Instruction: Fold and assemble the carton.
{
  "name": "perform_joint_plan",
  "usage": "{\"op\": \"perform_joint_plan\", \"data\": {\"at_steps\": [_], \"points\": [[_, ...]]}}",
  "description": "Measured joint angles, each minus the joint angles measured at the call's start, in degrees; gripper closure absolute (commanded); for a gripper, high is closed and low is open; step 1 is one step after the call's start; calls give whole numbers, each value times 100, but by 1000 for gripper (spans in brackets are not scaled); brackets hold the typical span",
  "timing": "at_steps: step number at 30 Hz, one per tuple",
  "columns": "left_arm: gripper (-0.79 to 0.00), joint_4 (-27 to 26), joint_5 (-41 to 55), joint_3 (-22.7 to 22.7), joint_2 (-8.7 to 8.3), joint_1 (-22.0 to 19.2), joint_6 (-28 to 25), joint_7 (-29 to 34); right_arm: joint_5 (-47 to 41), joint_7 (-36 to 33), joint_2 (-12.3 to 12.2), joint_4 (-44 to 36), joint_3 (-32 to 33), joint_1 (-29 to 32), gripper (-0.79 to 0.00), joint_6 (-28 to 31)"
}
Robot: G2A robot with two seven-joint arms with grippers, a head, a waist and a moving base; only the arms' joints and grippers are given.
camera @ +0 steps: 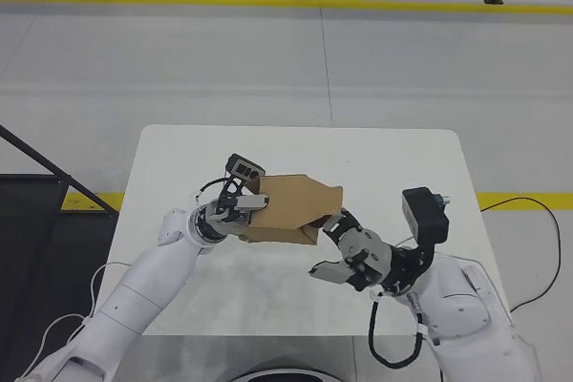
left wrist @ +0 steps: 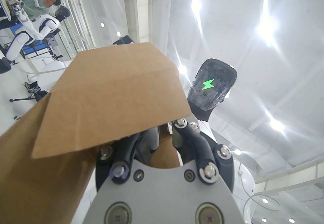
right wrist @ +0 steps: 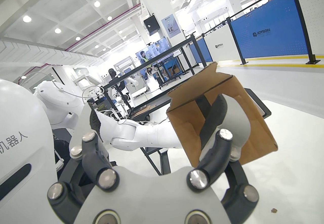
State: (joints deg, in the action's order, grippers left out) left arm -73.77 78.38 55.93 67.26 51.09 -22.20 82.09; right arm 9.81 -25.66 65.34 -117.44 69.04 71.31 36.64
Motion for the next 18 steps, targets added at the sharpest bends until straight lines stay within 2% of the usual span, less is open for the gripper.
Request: {"op": "perform_joint_plan", "data": {"at_steps": [18], "points": [[0,0,0,0,0,0,0,0,63,-87,25,133,-151,-192,-785,-273]]}}
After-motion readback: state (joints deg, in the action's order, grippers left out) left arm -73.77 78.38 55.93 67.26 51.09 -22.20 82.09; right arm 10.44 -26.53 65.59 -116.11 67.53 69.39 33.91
